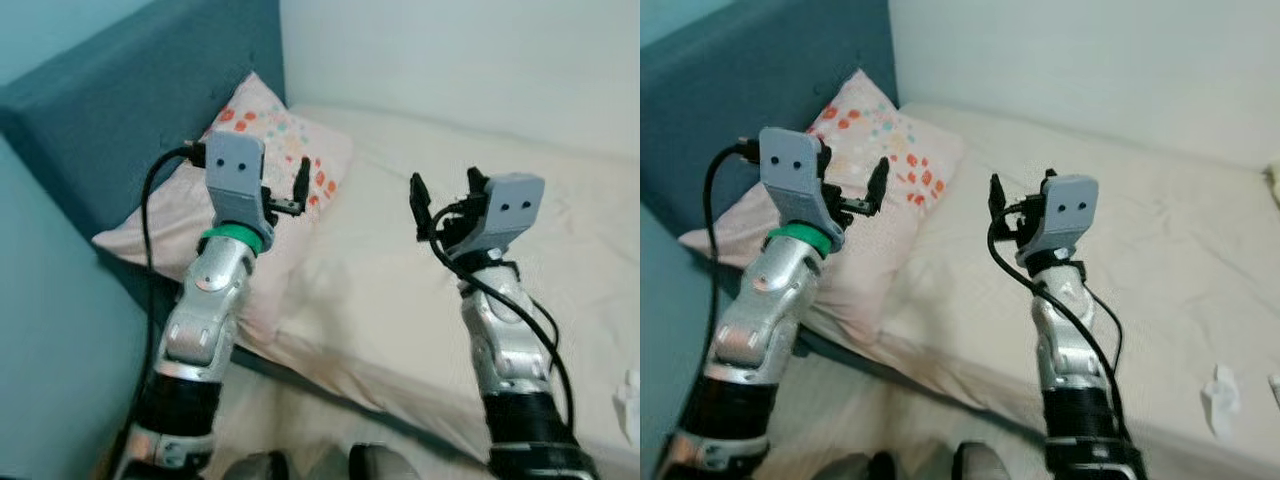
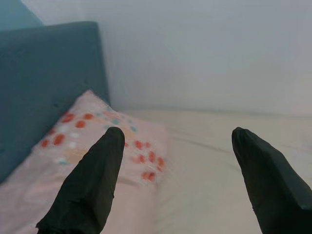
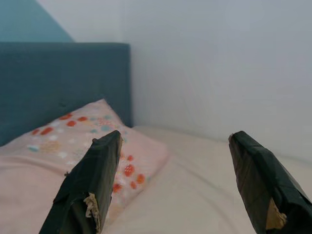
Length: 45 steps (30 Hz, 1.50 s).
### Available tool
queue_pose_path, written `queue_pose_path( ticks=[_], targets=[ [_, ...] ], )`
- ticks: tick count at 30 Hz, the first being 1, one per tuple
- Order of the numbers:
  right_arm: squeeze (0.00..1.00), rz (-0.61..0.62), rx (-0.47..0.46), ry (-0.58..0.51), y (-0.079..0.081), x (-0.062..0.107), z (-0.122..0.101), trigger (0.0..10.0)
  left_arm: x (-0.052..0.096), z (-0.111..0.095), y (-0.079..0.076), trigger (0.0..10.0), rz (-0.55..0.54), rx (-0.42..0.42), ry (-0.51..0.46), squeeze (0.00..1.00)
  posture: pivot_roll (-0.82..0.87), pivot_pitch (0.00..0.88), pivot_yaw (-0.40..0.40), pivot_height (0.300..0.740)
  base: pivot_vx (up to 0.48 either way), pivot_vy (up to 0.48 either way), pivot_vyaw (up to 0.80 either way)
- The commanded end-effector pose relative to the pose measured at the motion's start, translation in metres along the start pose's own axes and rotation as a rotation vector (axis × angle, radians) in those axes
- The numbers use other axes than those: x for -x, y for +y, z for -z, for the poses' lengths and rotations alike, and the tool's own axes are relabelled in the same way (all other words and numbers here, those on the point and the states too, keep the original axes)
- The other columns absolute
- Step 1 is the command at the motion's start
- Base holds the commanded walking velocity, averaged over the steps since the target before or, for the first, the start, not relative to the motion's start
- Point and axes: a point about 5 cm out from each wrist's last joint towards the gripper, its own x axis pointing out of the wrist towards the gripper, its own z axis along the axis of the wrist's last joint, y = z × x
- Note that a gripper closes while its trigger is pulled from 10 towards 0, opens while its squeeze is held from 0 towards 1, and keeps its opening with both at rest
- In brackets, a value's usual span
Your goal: Clean up the room
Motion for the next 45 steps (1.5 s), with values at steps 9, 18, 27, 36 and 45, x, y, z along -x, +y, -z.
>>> queue_pose_path(
  ticks=[9, 18, 27, 36, 45],
  targets=[
    [0.0, 0.017, -0.016, 0.02, -0.0016, 0.0035, 0.005, 10.0, 0.0005, 0.0038, 0.0009, 10.0, -0.003, -0.014, 0.016, 0.0, -0.05, 0.021, 0.038, 0.74, -0.381, 0.0, 0.0],
    [0.0, 0.017, -0.02, 0.032, -0.0001, 0.0043, 0.0076, 10.0, 0.001, 0.0039, 0.0008, 10.0, -0.001, -0.015, 0.013, 0.0, -0.05, 0.021, 0.038, 0.74, -0.368, 0.0, 0.0],
    [0.0, 0.016, -0.038, 0.044, 0.002, 0.0047, 0.0102, 10.0, 0.0014, 0.0055, 0.0002, 10.0, 0.007, -0.006, 0.021, 0.0, -0.05, 0.019, 0.039, 0.74, -0.071, 0.0, 0.0],
    [0.0, 0.021, -0.058, 0.061, 0.0009, 0.0032, 0.0122, 10.0, 0.0004, 0.0056, -0.0038, 10.0, 0.025, 0.047, 0.035, 0.0, -0.05, 0.012, 0.037, 0.74, 0.0, 0.0, -0.71],
    [0.0, 0.015, -0.061, 0.063, 0.0012, 0.0021, 0.0125, 10.0, -0.0001, 0.0077, -0.0023, 10.0, 0.02, 0.076, 0.046, 0.0, -0.05, 0.006, 0.036, 0.74, 0.0, 0.0, -0.8]
  ],
)
